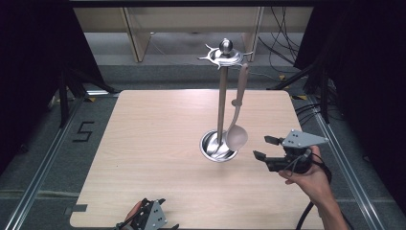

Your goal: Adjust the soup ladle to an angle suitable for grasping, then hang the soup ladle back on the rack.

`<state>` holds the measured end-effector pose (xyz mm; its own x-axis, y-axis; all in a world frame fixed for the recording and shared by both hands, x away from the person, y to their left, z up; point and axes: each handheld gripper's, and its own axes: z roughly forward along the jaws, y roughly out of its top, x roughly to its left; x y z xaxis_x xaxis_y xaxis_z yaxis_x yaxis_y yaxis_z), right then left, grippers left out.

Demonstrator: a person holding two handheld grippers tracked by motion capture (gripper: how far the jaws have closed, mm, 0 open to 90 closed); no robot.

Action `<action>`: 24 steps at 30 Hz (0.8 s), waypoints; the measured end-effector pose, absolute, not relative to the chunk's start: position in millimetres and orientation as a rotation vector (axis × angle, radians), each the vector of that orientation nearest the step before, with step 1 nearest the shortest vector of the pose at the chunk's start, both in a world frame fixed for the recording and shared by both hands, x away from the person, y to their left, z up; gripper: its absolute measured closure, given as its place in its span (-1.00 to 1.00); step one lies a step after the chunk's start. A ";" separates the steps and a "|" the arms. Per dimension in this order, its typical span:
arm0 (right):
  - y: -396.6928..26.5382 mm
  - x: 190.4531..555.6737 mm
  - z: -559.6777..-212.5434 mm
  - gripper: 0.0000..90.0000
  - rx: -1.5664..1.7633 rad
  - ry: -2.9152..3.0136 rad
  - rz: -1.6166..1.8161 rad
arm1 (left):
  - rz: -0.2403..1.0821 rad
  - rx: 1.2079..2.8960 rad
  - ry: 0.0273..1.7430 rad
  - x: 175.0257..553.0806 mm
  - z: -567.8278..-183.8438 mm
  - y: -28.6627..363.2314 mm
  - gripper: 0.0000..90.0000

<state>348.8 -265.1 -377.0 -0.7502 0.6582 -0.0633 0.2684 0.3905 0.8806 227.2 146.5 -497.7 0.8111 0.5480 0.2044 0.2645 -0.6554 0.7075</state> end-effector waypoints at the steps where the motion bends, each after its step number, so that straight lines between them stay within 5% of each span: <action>1: -266.7 348.6 -378.1 -0.22 0.793 2.250 1.309 | 0.526 2.299 0.594 227.2 -497.7 146.5 -0.66; 24: -274.4 329.7 -410.9 -0.26 0.823 2.363 1.270 | 0.540 2.298 0.585 226.8 -495.9 149.2 -0.66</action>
<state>329.7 -274.4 -410.9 -0.7769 0.6293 -0.0191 0.3314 0.4346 0.8375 226.8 149.2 -495.9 0.8115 0.5445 0.2122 0.2553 -0.6569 0.7095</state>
